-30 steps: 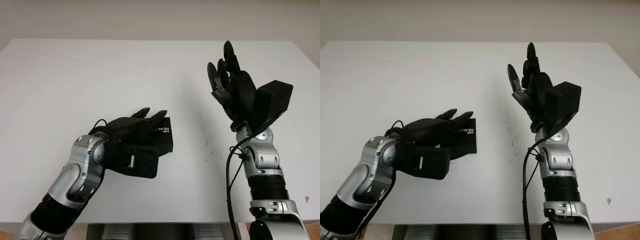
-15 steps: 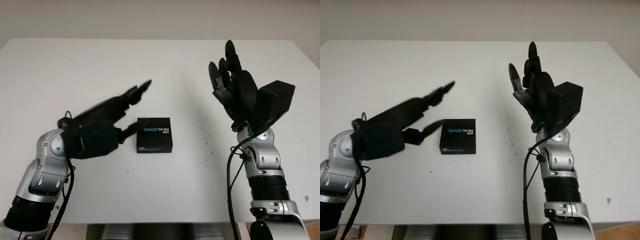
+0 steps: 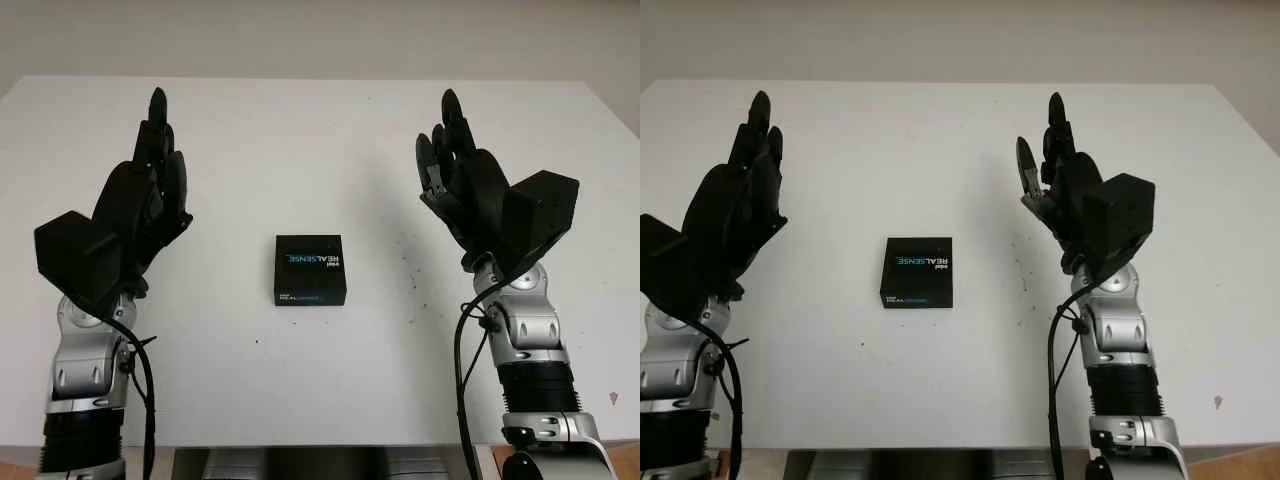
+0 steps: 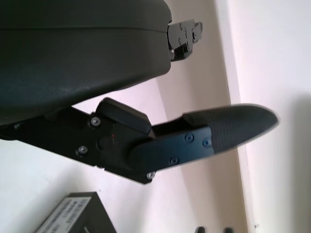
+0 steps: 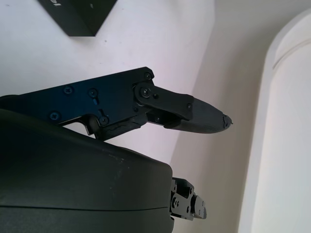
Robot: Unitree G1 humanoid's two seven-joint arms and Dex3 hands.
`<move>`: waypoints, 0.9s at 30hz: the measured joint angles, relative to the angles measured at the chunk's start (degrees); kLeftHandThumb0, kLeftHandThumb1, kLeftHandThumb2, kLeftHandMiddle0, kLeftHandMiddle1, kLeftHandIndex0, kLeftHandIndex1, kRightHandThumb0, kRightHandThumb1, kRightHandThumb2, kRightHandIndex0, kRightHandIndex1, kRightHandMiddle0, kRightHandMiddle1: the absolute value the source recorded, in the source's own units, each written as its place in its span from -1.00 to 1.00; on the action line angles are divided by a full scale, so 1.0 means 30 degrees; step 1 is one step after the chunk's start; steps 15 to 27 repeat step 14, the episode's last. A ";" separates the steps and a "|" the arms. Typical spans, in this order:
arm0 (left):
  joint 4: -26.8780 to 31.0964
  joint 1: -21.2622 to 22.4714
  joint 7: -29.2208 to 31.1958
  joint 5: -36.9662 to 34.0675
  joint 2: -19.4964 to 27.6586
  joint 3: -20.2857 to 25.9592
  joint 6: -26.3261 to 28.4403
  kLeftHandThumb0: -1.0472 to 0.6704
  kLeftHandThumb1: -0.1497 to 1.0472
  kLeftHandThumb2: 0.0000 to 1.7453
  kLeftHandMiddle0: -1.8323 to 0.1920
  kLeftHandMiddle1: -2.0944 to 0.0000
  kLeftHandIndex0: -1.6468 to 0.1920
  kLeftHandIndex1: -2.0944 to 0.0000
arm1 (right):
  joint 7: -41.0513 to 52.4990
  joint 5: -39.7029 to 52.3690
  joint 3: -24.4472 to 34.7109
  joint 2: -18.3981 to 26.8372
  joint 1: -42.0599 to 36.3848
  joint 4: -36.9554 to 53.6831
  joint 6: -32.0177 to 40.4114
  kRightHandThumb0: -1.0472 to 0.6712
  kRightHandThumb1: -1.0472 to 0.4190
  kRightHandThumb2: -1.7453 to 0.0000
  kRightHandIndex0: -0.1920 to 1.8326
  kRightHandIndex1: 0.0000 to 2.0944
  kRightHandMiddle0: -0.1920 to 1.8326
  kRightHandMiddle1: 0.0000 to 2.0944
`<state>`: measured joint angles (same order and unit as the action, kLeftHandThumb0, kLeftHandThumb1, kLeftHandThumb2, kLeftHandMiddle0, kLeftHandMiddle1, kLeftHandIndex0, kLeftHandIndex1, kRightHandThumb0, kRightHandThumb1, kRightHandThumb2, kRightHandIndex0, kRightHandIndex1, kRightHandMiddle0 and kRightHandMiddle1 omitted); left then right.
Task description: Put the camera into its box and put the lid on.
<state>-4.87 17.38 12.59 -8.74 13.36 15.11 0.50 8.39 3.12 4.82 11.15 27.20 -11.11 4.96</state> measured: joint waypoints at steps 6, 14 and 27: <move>-0.2642 0.0483 0.0226 -0.1504 -0.0461 0.0271 -0.0987 -0.83 1.00 -0.17 1.00 1.00 1.00 1.00 | -0.0269 -0.0222 -0.0720 -0.0563 -0.0645 0.0696 0.0440 -0.71 -1.00 0.19 -1.00 -1.00 -1.00 -1.00; -0.3916 0.1563 0.0341 -0.1738 -0.0465 -0.0008 -0.1292 -0.84 1.00 -0.18 1.00 1.00 1.00 1.00 | -0.0322 -0.0234 -0.1089 -0.0992 -0.0824 0.0707 0.0567 -0.75 -1.00 0.20 -1.00 -1.00 -1.00 -1.00; -0.3916 0.1563 0.0341 -0.1738 -0.0465 -0.0008 -0.1292 -0.84 1.00 -0.18 1.00 1.00 1.00 1.00 | -0.0322 -0.0234 -0.1089 -0.0992 -0.0824 0.0707 0.0567 -0.75 -1.00 0.20 -1.00 -1.00 -1.00 -1.00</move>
